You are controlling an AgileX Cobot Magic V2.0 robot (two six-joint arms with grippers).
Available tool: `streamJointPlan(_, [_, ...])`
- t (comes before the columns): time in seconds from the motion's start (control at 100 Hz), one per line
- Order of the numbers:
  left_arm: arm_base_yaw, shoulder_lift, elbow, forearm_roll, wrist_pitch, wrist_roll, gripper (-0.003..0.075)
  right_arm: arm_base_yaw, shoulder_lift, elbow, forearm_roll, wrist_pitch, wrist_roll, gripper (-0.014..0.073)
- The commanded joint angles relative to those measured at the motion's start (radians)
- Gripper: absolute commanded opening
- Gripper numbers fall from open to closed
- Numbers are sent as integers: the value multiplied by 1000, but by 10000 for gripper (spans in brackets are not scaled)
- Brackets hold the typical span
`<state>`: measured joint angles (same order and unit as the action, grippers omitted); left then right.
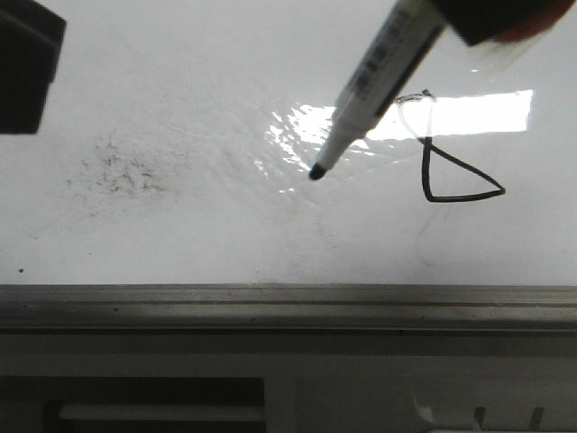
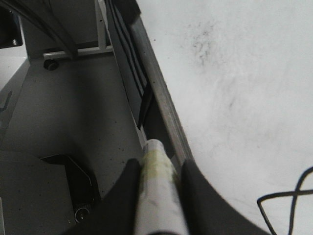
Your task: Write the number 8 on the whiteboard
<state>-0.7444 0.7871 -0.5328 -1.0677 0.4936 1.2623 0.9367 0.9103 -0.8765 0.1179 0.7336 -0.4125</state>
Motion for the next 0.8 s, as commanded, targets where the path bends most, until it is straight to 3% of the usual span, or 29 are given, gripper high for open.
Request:
streamJointPlan(0.0, [4, 39, -45, -97, 60, 83, 370, 23, 24, -28, 11, -84, -24, -44])
streamJointPlan(0.12, [4, 96, -52, -172, 127, 233, 340, 52, 65, -28, 11, -87, -24, -44])
streamJointPlan(0.33, [4, 179, -54, -263, 165, 371, 312, 85, 95, -28, 11, -119, -26, -44])
streamJointPlan(0.79, [4, 217, -56, -389, 166, 373, 312, 86, 102, -28, 14, -160, -26, -44])
